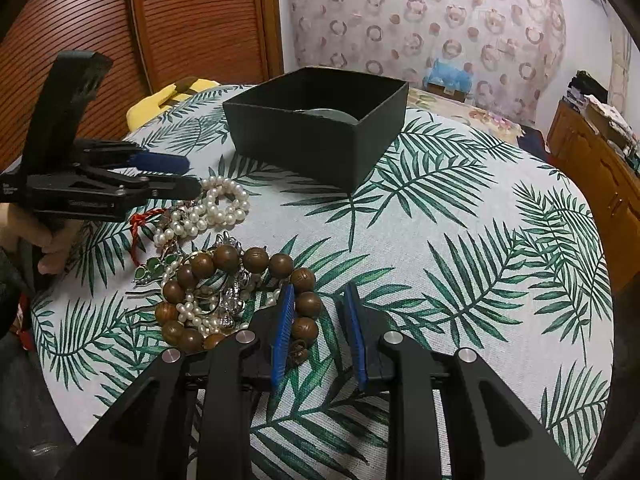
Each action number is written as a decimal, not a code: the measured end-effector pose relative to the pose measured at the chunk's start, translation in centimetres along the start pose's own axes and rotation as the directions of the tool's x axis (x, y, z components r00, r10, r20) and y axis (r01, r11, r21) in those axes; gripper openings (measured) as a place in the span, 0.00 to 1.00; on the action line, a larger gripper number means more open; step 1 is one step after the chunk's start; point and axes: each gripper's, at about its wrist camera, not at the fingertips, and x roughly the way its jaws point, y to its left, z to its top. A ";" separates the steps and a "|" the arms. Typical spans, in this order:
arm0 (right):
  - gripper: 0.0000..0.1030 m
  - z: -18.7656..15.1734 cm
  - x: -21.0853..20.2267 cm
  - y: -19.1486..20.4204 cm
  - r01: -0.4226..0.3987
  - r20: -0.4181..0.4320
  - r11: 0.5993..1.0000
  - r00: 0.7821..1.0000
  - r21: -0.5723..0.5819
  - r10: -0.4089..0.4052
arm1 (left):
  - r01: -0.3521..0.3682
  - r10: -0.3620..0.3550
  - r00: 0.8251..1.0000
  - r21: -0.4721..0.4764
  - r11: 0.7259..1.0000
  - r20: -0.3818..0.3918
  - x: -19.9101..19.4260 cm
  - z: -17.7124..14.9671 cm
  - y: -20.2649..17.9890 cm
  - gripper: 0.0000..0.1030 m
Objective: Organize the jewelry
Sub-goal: 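Grasp the pearl necklace with the left tool while the right tool grasps the brown bead bracelet, then lift the pearl necklace and bead bracelet and carry both over the black box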
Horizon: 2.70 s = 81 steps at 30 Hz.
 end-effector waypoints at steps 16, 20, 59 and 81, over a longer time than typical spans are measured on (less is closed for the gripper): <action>0.27 0.0 0.0 0.1 0.010 -0.001 1.000 1.000 -0.008 -0.010 | 0.010 -0.008 0.999 0.056 0.998 -0.034 0.7 1.7 -1.1 0.12; 0.27 0.0 0.0 0.2 0.010 -0.001 1.000 1.000 -0.008 -0.010 | -0.009 0.011 0.999 0.063 0.998 -0.034 0.8 2.0 -0.9 0.14; 0.14 0.1 0.0 0.3 0.002 0.000 1.000 1.000 -0.020 -0.002 | 0.001 -0.013 0.982 0.060 0.998 0.190 -7.4 3.5 -2.8 0.06; 0.14 7.3 -7.7 1.2 0.055 0.235 0.996 0.971 -0.067 -0.038 | -0.046 0.025 0.948 0.057 0.997 0.317 -11.8 6.8 -2.7 0.06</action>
